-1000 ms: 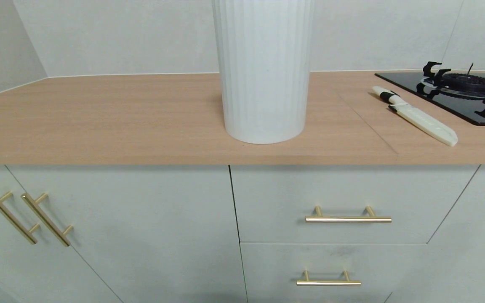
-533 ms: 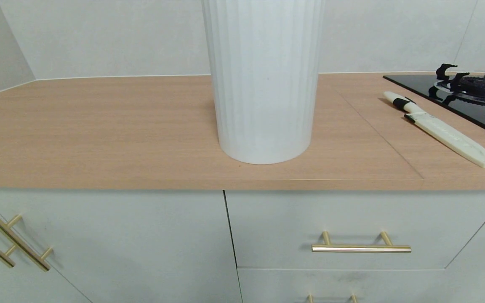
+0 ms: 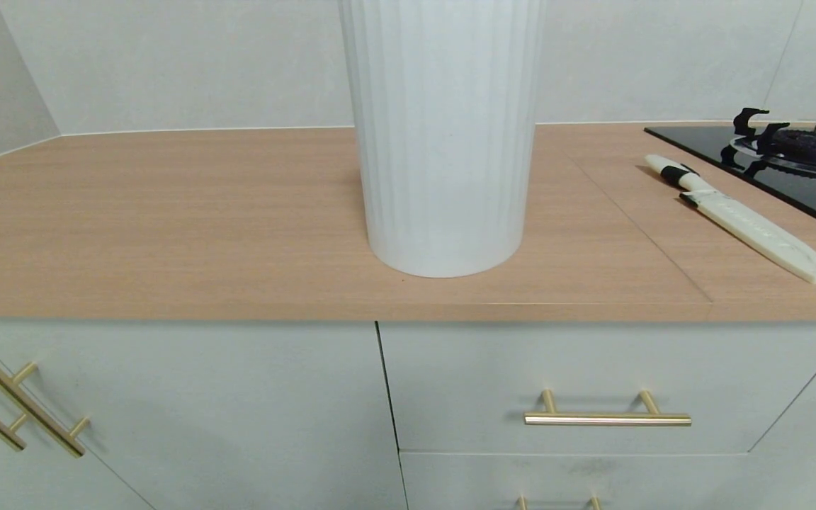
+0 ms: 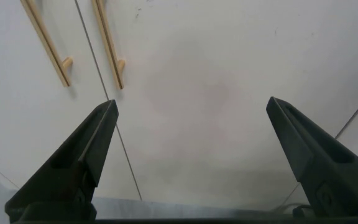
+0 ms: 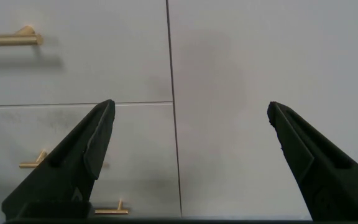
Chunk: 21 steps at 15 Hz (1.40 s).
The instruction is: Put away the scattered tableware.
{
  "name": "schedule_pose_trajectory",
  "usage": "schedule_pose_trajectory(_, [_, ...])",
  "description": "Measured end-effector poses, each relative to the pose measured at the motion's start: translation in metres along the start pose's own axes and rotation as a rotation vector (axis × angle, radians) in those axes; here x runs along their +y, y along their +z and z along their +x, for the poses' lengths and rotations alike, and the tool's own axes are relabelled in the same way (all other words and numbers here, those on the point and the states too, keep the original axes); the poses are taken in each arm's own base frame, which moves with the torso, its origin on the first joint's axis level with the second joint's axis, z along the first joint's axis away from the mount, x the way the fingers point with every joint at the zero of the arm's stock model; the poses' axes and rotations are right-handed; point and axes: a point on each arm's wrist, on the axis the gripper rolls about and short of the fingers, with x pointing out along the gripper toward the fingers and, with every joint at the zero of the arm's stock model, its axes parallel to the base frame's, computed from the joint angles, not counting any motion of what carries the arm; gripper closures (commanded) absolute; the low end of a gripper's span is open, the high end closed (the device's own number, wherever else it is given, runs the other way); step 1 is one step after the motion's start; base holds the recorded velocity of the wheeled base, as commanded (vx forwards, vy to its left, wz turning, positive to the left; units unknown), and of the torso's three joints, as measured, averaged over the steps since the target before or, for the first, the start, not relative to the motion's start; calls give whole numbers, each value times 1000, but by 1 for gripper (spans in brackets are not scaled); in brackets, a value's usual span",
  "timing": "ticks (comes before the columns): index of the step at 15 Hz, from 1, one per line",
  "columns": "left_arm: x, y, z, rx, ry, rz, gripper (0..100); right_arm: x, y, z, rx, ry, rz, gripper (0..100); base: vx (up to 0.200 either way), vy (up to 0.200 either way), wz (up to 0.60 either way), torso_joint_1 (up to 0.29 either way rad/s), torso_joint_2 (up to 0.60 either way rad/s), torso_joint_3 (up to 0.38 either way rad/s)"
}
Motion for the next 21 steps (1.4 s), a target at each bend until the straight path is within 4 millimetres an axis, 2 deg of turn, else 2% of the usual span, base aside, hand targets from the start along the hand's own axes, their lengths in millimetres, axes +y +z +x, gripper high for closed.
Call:
schedule_pose_trajectory(3, [0, 0, 0, 1, 0, 0, 0, 0, 0, 0, 0, 0, 0, 0, 0, 0, 0, 84, -207, -281])
schedule_pose_trajectory(9, [0, 0, 0, 0, 0, 0, 0, 0, 0, 0, 0, 0, 0, 0, 0, 0, 0, 137, -516, -309])
schedule_pose_trajectory(21, [0, 0, 0, -1, 0, 0, 0, 0, 0, 0, 0, 0, 0, 0, 0, 0, 0, 195, -489, -290])
